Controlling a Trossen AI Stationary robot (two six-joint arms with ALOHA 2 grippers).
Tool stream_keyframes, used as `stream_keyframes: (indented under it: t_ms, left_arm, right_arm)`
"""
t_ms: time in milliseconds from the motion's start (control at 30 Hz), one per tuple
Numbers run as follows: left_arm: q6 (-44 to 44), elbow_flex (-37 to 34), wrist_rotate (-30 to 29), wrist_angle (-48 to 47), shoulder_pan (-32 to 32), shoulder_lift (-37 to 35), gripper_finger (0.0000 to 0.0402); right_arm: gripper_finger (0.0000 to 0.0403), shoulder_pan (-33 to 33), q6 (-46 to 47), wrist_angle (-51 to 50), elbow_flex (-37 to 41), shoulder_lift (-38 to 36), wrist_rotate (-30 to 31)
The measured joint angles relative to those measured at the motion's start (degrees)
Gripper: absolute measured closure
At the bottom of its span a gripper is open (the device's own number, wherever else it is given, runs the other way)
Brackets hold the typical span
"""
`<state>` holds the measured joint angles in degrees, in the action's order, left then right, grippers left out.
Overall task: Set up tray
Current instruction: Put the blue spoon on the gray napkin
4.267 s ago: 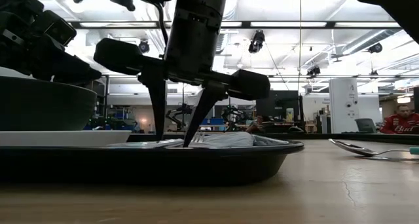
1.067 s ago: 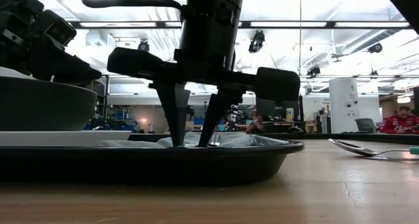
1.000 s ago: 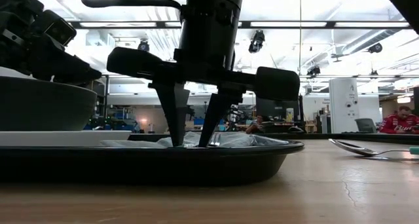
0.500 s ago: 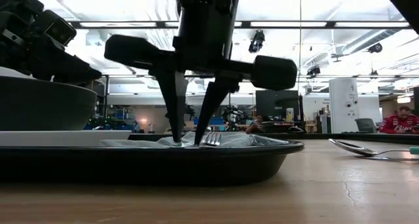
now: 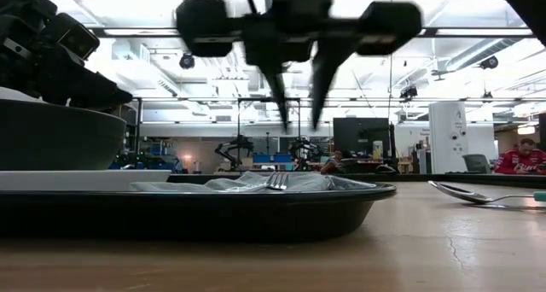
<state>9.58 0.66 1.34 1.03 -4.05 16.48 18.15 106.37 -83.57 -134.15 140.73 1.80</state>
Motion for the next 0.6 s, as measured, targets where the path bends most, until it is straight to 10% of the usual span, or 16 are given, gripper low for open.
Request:
stream_keyframes:
  t_ms: [600]
  left_arm:
    - [0.00, 0.01, -0.02, 0.01, -0.01, -0.01, 0.0287]
  right_arm:
    - [0.0237, 0.66, -29.55, -6.45, 0.66, -11.85, 4.56]
